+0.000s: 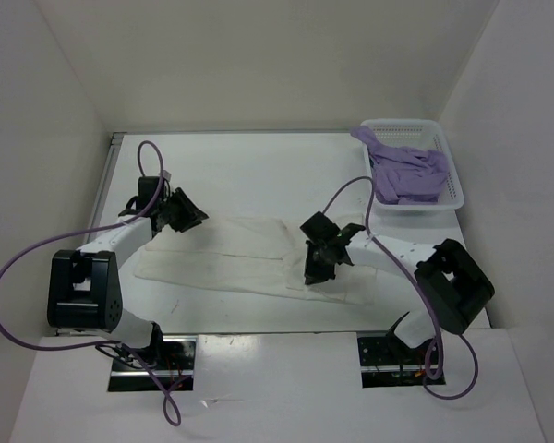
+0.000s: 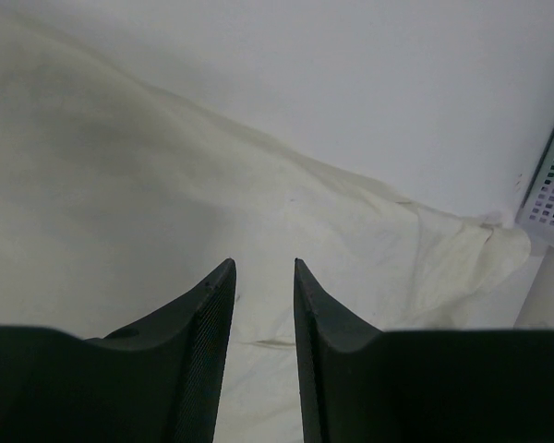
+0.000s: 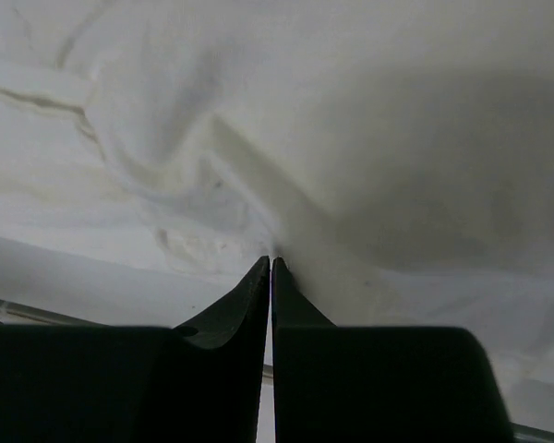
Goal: Fold and stack the t-shirts
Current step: Fold the other side of the tshirt into a rectangle, then rotate the tshirt 90 degrees
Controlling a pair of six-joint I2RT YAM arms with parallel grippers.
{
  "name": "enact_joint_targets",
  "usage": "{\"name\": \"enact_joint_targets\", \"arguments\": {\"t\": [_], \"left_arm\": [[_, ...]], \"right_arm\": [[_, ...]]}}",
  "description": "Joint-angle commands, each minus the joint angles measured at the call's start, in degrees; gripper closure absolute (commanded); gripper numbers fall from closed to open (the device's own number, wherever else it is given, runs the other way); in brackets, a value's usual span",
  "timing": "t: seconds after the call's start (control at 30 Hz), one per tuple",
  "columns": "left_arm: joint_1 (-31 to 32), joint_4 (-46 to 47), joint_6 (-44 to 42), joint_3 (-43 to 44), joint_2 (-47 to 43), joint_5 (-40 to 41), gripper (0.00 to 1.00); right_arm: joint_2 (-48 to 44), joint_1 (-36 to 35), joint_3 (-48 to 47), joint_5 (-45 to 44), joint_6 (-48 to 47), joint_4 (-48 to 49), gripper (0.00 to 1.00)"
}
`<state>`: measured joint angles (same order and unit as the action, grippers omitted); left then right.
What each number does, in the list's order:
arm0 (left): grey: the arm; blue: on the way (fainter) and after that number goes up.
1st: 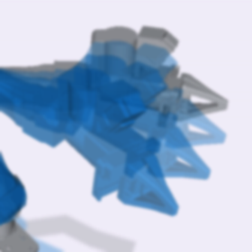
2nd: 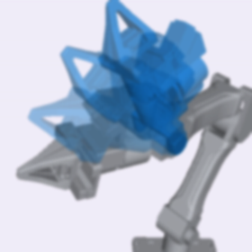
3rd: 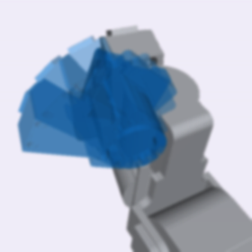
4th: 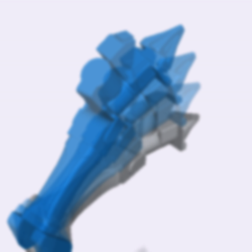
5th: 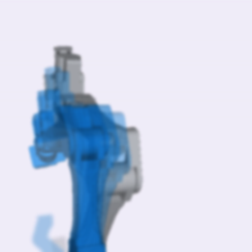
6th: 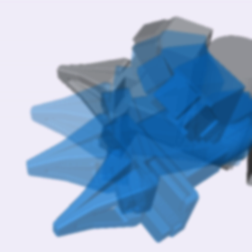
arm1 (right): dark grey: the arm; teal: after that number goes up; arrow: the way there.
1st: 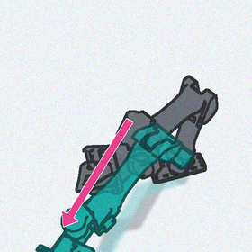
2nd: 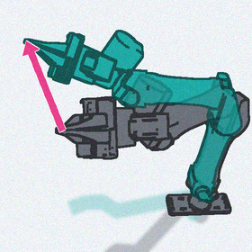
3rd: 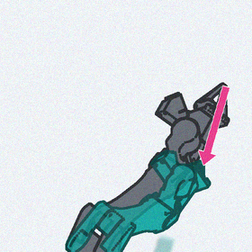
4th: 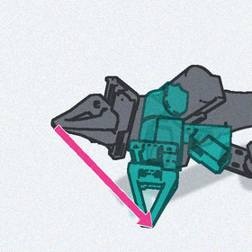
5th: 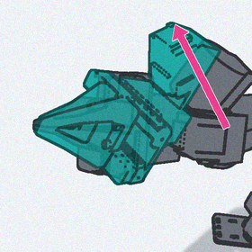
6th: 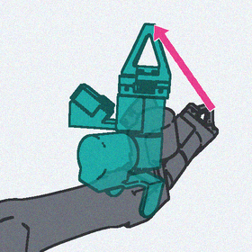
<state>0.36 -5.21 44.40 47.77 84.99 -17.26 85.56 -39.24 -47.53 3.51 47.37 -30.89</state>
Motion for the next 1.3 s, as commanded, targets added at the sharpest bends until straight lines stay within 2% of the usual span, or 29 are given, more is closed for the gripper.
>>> {"name": "enact_joint_targets", "arguments": {"t": [0.0, 0.13, 0.2, 0.23, 0.33, 0.37, 0.43, 0.5, 0.57, 0.73, 0.83, 0.93, 0.97, 1.03, 1.07, 1.1, 1.13, 1.17, 1.2, 1.23, 1.27], "left_arm": [[-0.1, 1.4, 0.2, 0.2, 0.5, -0.5, 0.61], [-0.1, 1.4, -0.4, 1.7, 0.5, 0.0, 0.61], [-0.1, 0.4, -1.0, 3.3, 0.5, 0.0, 0.61], [-0.1, -1.0, -3.1, 5.7, 0.5, 0.0, 0.61], [-0.1, -1.0, -3.7, 5.1, 0.5, 0.0, 0.61], [-0.1, -1.0, -3.7, 5.1, 0.5, 0.0, 0.61], [0.5, -1.0, -4.2, 5.1, 2.1, 0.0, 0.61], [0.5, -0.5, -4.2, 4.6, 4.1, 0.0, 0.61], [0.5, -0.5, -4.2, 4.6, 5.2, -0.8, 0.61], [0.5, -1.9, -5.4, 5.9, 3.7, -3.2, 0.61], [0.5, -4.2, -6.7, 6.5, 2.1, -4.4, 0.61], [1.7, -6.9, -8.2, 6.5, 0.8, -5.2, 0.61], [1.7, -7.4, -8.2, 6.5, -0.3, -5.2, 0.6], [2.5, -9.2, -8.2, 5.9, -1.6, -4.5, 0.6], [3.1, -10.0, -8.2, 5.8, -2.9, -3.3, 0.6], [3.1, -10.6, -8.7, 5.8, -3.6, -3.3, 0.6], [3.1, -11.6, -8.7, 5.2, -4.3, -3.3, 0.6], [3.1, -12.3, -8.1, 5.2, -5.5, -3.3, 0.6], [3.1, -13.3, -7.3, 5.8, -6.1, -3.3, 0.6], [3.1, -14.1, -6.8, 5.8, -7.2, -3.3, 0.58], [3.1, -14.7, -6.8, 5.8, -7.9, -3.3, 0.57]], "right_arm": [[1.8, -4.4, 2.1, 1.1, 3.2, 1.6, 0.94], [1.8, -5.6, 2.8, 1.9, 4.0, 3.4, 0.94], [1.1, -5.6, 0.7, 1.0, 3.1, 1.5, 0.9], [-2.9, -3.2, -4.4, -1.3, -0.3, -3.0, 0.82], [-6.1, 3.7, -5.7, 0.7, -2.6, -3.6, 0.82], [-6.6, 7.3, -5.7, 1.3, -3.2, -3.6, 0.84], [-6.1, 10.0, -5.7, -0.8, -3.7, -2.9, 0.89], [-3.7, 12.7, -6.3, -3.3, -4.2, -0.1, 0.95], [2.7, 14.5, -6.8, -6.1, -4.2, 2.0, 0.99], [15.8, 15.1, -12.0, -9.5, -3.7, 6.9, 1.0], [24.4, 15.1, -19.1, -9.5, -4.3, 7.5, 1.0], [35.3, 15.1, -31.4, -8.2, -5.9, 5.7, 1.0], [42.4, 14.6, -41.1, -8.2, -6.4, 4.5, 1.0], [51.0, 13.9, -54.1, -7.0, -7.5, -1.7, 1.0], [55.8, 13.2, -71.3, -6.0, -9.0, -4.8, 0.98], [67.0, 13.2, -82.5, -4.2, -9.7, -9.3, 0.98], [73.2, 12.5, -95.9, -3.3, -10.2, -14.2, 0.97], [79.8, 12.0, -126.4, -2.2, -10.2, -22.8, 0.94], [85.9, 12.0, -129.9, -0.3, -8.8, -21.1, 0.93], [75.0, 13.1, -118.5, 5.1, -7.1, -14.2, 0.9], [69.9, 13.1, -101.9, 5.1, -5.9, -4.7, 0.9]]}}
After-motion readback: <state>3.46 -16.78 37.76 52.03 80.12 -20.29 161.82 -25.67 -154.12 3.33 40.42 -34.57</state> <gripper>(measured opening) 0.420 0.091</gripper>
